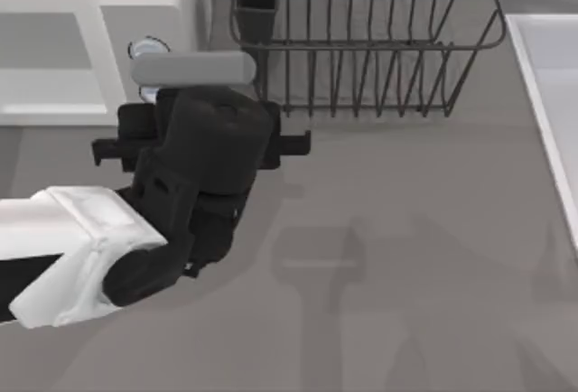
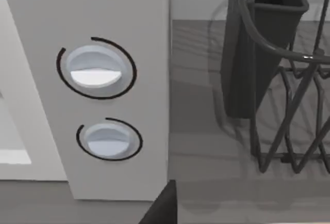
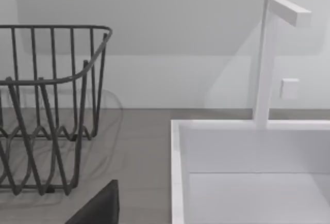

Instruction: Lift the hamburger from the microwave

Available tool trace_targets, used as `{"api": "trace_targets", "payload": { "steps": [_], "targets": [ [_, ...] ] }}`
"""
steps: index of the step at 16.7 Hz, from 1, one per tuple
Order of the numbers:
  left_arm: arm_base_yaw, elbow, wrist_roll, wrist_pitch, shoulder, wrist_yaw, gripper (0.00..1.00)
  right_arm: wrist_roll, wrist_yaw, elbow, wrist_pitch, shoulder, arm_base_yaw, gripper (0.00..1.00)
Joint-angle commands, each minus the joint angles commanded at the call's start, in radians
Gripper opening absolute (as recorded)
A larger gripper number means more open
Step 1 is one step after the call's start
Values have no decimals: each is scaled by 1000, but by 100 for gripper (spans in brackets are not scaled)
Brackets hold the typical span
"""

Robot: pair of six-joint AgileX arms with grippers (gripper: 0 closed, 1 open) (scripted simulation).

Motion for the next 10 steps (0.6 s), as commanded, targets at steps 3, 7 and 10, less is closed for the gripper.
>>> {"api": "trace_targets", "payload": {
  "steps": [3, 7, 10],
  "targets": [
    [-8, -16, -2, 69, 63, -3, 0, 0, 0, 0, 0, 0, 0, 100],
    [-25, -68, -5, 298, 229, -5, 0, 0, 0, 0, 0, 0, 0, 100],
    [-33, -119, -5, 506, 363, -2, 0, 0, 0, 0, 0, 0, 0, 100]
  ]
}}
